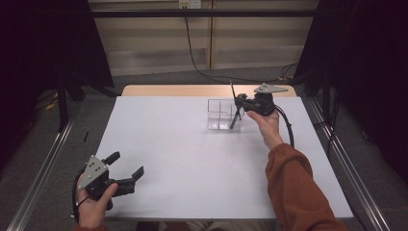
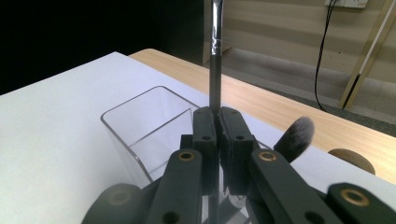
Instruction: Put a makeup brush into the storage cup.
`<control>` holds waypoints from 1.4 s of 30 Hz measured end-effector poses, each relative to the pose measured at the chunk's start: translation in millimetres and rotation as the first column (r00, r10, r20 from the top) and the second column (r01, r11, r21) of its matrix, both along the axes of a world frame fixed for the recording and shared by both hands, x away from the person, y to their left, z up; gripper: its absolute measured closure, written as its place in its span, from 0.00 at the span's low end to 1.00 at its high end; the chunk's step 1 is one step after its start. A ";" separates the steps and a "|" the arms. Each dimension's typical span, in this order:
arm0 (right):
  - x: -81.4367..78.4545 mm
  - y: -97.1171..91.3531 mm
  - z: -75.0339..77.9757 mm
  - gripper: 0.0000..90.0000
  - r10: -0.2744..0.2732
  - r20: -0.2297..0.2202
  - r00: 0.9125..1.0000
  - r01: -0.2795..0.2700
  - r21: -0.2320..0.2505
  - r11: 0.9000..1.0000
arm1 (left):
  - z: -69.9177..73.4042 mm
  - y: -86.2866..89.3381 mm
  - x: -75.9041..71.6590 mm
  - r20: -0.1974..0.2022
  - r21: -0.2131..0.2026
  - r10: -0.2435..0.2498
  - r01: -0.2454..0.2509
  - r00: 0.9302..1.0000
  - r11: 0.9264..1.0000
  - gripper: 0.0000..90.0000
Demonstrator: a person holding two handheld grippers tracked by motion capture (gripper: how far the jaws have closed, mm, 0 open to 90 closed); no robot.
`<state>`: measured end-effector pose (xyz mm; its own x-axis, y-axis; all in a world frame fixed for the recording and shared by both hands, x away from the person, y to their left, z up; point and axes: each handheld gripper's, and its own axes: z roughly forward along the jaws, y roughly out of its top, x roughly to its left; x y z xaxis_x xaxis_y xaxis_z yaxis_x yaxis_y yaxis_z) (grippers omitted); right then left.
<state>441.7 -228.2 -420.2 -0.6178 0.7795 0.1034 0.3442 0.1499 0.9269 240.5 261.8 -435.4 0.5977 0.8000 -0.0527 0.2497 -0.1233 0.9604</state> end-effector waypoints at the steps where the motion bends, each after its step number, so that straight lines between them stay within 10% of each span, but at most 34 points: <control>1: -0.8 -1.0 -1.7 0.96 -0.001 -0.002 1.000 0.001 -0.001 1.000 | 0.0 -0.1 -0.1 0.001 0.001 0.000 0.000 1.000 1.000 0.02; 28: -7.9 -9.7 -15.1 0.96 -0.016 -0.028 0.999 0.016 0.016 1.000 | -0.2 -0.5 0.1 -0.002 -0.001 0.000 0.000 1.000 1.000 0.02; 42: -12.3 -9.6 -12.7 0.77 -0.009 -0.006 1.000 0.009 0.037 0.999 | -0.1 -0.6 0.4 -0.003 0.000 -0.001 0.001 1.000 1.000 0.02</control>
